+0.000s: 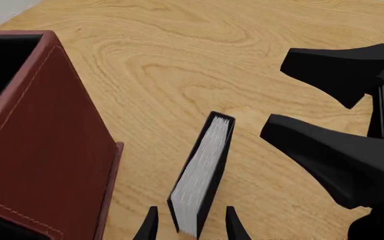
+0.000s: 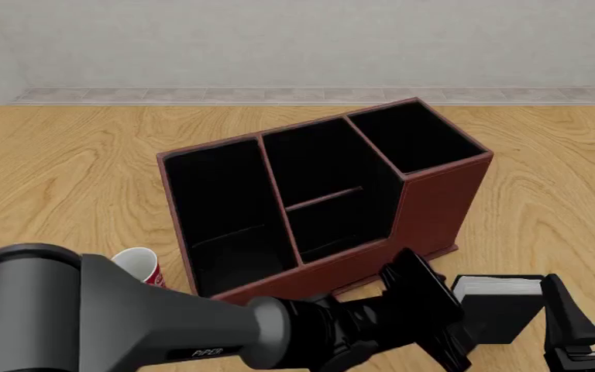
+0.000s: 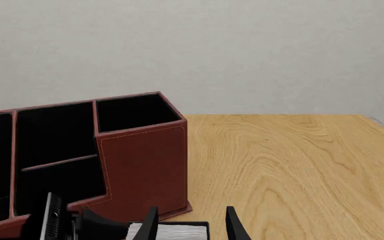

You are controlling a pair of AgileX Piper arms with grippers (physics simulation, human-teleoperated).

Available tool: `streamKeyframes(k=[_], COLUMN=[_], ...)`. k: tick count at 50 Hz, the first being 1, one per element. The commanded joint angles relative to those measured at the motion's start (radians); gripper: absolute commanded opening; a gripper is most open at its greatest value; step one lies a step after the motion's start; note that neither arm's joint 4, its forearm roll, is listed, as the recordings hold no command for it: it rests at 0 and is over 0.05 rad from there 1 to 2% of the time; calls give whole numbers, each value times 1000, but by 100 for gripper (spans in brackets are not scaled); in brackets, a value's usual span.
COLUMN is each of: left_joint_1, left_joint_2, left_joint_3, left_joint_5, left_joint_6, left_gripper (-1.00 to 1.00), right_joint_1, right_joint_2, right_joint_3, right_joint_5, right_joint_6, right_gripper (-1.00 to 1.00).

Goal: Pick up the book and place it in the back compartment of the caddy.

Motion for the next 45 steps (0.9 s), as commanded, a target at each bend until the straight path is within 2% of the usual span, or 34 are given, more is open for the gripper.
streamKeyframes(k=[1,15,35,36,45], left_joint_1=[-9,12,-12,-13,-13], left_joint_2=[22,83,71,65,48], left_joint_3=[-16,-71,-52,-49,-30], left_joint_5=[14,31,4,6,-11], left_joint_6=[7,-4,2,2,-1], left_gripper=[100,100,100,-100,-100], right_joint_1=[0,0,0,0,0], right_joint_2=[0,1,0,0,0], right_joint_3=[-1,0,0,0,1], right_joint_5=[2,0,1,0,0], right_joint_6=[1,1,1,0,1], right_gripper=[100,100,100,100,100])
